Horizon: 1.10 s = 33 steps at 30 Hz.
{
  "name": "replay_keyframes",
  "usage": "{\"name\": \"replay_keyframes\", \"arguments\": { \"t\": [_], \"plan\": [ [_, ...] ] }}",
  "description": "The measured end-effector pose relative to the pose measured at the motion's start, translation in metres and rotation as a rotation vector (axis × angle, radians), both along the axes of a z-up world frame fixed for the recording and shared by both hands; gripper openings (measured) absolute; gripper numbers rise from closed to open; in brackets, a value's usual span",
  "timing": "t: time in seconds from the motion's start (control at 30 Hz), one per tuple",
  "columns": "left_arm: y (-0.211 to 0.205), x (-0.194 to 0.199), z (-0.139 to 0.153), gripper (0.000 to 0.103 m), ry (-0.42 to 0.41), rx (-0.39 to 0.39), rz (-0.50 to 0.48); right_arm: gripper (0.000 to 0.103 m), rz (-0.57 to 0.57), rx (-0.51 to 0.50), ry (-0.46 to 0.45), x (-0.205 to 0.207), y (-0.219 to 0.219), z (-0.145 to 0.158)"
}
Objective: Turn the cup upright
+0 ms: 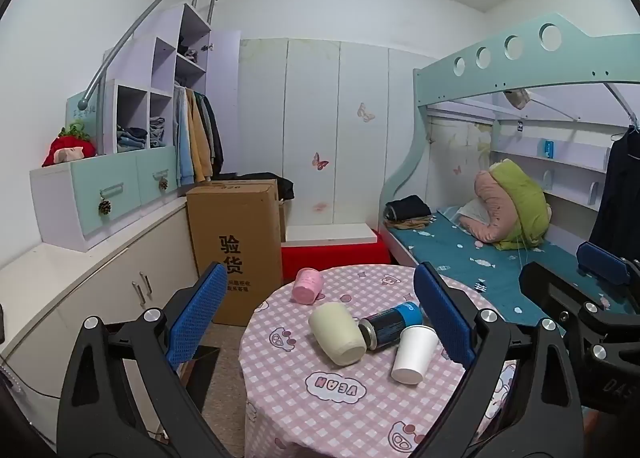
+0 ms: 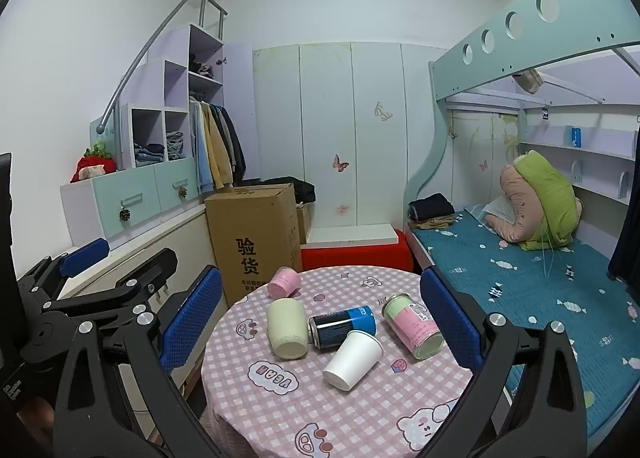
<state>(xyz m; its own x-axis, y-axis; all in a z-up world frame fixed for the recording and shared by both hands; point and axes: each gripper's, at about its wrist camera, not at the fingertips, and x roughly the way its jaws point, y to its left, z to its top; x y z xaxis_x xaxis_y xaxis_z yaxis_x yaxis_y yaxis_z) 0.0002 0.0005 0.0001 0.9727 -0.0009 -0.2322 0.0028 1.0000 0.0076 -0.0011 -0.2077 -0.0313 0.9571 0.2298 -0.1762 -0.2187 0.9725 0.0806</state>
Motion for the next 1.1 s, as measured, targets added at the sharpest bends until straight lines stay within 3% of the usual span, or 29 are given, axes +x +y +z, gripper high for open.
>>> {"name": "replay_keyframes", "arguments": {
  "t": [1.1],
  "plan": [
    [-0.0015, -0.0013, -0.0018, 0.095, -0.013, 0.013, 0.000, 0.096, 0.001, 0.004, 0.006, 0.0014, -0.0017, -0.0005]
  ]
}}
